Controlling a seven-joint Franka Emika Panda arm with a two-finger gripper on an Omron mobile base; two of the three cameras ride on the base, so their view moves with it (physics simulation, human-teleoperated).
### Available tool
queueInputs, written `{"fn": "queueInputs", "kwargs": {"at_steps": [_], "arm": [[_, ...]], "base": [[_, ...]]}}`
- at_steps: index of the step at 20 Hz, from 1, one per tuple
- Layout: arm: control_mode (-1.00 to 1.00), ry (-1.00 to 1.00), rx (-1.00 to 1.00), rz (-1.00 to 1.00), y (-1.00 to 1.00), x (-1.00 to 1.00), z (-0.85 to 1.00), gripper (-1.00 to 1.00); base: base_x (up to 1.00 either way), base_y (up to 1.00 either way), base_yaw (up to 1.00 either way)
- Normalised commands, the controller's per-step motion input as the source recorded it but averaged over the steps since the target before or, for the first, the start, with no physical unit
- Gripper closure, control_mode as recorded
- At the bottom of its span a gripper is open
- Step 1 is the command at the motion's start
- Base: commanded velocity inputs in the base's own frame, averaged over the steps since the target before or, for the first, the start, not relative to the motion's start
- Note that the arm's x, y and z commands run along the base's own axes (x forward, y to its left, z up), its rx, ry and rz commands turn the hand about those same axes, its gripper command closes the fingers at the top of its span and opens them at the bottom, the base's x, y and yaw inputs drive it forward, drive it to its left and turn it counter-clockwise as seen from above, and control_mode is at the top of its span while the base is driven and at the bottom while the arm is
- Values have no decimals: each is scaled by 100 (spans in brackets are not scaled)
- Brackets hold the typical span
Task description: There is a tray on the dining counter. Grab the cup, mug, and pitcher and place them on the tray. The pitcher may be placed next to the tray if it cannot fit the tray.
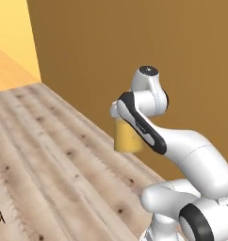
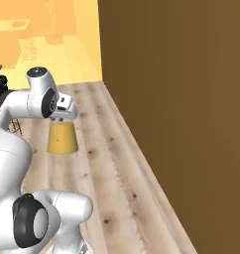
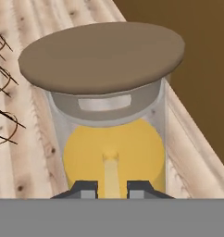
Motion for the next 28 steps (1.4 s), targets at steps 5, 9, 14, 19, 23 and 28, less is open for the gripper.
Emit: {"fn": "queueInputs", "kwargs": {"at_steps": [5,9,14,19,23,28], "arm": [[100,0,0,0,0,0,0,100],[100,0,0,0,0,0,0,100],[100,0,0,0,0,0,0,100],[100,0,0,0,0,0,0,100],[100,0,0,0,0,0,0,100],[100,0,0,0,0,0,0,100]], "base": [[100,6,21],[100,0,18],[100,0,43],[100,-7,64],[96,-24,32],[81,-39,3]]}}
